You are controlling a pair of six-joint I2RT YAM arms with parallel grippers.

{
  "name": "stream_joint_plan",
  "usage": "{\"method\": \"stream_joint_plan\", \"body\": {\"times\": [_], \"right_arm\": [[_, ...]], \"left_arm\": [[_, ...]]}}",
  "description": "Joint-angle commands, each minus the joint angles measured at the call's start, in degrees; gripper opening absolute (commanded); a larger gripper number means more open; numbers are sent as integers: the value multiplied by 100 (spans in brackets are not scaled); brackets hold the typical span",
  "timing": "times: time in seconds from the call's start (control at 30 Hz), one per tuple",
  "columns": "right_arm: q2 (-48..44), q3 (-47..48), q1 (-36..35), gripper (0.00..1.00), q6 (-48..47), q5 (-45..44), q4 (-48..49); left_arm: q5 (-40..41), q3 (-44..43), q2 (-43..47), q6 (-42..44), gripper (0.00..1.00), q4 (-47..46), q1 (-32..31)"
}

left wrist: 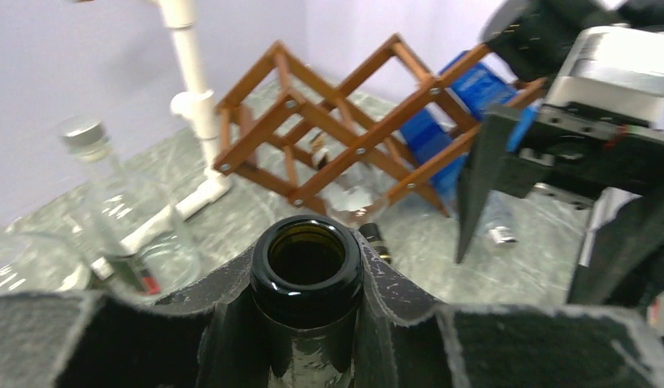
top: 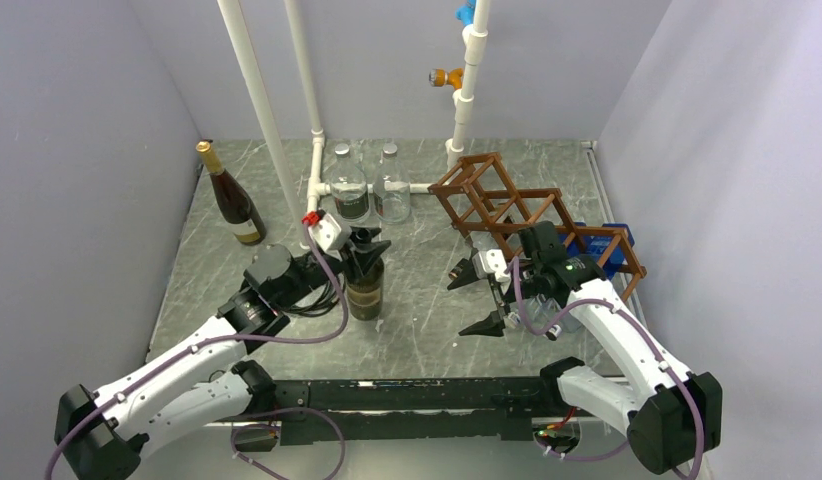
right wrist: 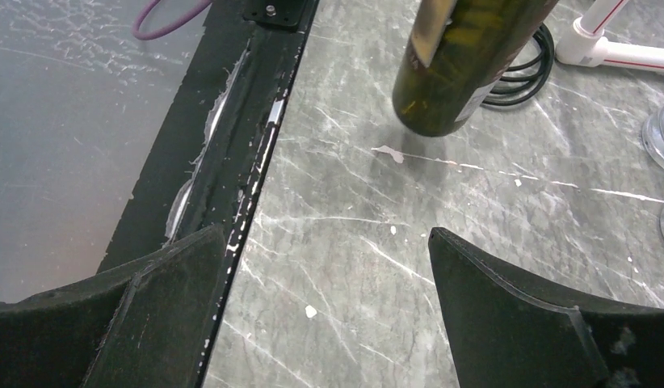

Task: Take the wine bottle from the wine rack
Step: Pick up the wine bottle from the wine rack, then place the wine bottle at the center of the board.

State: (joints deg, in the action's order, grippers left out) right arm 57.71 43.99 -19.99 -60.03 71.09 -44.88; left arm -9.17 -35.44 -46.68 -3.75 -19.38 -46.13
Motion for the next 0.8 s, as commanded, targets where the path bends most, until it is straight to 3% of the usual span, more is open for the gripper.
{"method": "stream_joint_plan", "body": {"times": [0.0, 0.4, 0.77], "right_arm": [[-90, 185, 39, 99, -220, 275, -22], [-33, 154, 48, 99, -236, 256, -3], [30, 154, 70, 99, -238, 230, -3]], "left_arm": [[71, -509, 0, 35, 0, -497, 482], [226, -787, -973, -183, 0, -1477, 1591], [149, -1381, -2088, -165, 0, -2131, 2134]]}}
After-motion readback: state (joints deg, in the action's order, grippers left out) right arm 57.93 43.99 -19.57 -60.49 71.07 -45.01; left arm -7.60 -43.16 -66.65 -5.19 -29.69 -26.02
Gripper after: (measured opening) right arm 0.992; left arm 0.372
